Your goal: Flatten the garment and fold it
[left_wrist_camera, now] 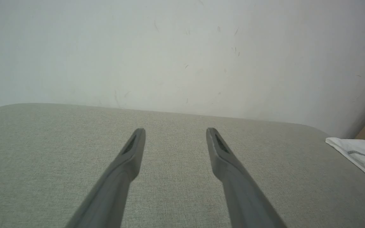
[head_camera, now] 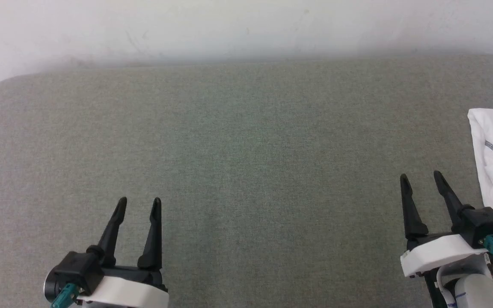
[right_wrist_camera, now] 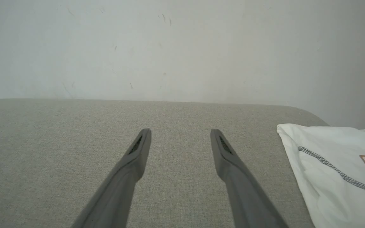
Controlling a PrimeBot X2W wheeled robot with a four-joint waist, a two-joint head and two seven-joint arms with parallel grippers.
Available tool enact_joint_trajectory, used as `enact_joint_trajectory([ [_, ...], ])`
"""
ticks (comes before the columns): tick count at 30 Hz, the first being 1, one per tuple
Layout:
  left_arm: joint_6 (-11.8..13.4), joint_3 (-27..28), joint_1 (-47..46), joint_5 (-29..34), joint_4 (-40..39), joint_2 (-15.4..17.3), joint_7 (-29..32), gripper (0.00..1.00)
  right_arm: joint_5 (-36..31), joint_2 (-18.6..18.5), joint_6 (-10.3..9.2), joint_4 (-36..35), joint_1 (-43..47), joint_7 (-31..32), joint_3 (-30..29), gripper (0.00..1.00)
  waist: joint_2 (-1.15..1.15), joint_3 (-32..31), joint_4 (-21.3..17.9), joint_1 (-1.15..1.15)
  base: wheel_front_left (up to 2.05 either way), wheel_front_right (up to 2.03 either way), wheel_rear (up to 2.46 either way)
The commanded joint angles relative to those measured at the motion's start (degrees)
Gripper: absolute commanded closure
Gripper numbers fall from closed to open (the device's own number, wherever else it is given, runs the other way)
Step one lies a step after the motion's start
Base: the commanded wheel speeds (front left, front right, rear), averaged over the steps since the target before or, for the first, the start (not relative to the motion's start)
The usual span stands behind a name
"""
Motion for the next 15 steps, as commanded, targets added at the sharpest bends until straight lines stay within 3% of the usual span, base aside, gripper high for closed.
enact_joint_trajectory([
  [1, -0.42, 0.04, -1.13, 0.08, -0.01, 0.58, -0.27, 0.0, 0.4, 0.14, -0.12, 0.35, -0.83, -0.39, -0.03, 0.0, 0.0, 0.32, -0.19, 0.0, 0.0, 0.0, 0.0],
  [7, -0.42, 0.59, -1.7, 0.51, -0.62, 0.71, -0.27, 0.0, 0.45, 0.14, -0.12, 1.47, -1.5, -0.72, 0.25, 0.0, 0.0, 0.98, -0.51, 0.0, 0.0, 0.0, 0.0],
  [8, -0.02, 0.51, -1.01, 0.15, -0.44, 0.46, 0.01, 1.0, 0.05, 0.01, 0.0, 1.42, -0.72, -0.26, 0.18, 1.0, 0.0, 0.97, -0.49, 0.0, 0.0, 0.0, 0.0],
  [15, 0.18, 0.49, -1.03, 0.59, -0.44, 0.35, 0.38, 1.0, -0.09, -0.03, 0.0, 1.16, -0.55, 0.32, 0.26, 1.0, 0.0, 0.84, -0.49, 0.0, 0.0, 0.0, 0.0],
])
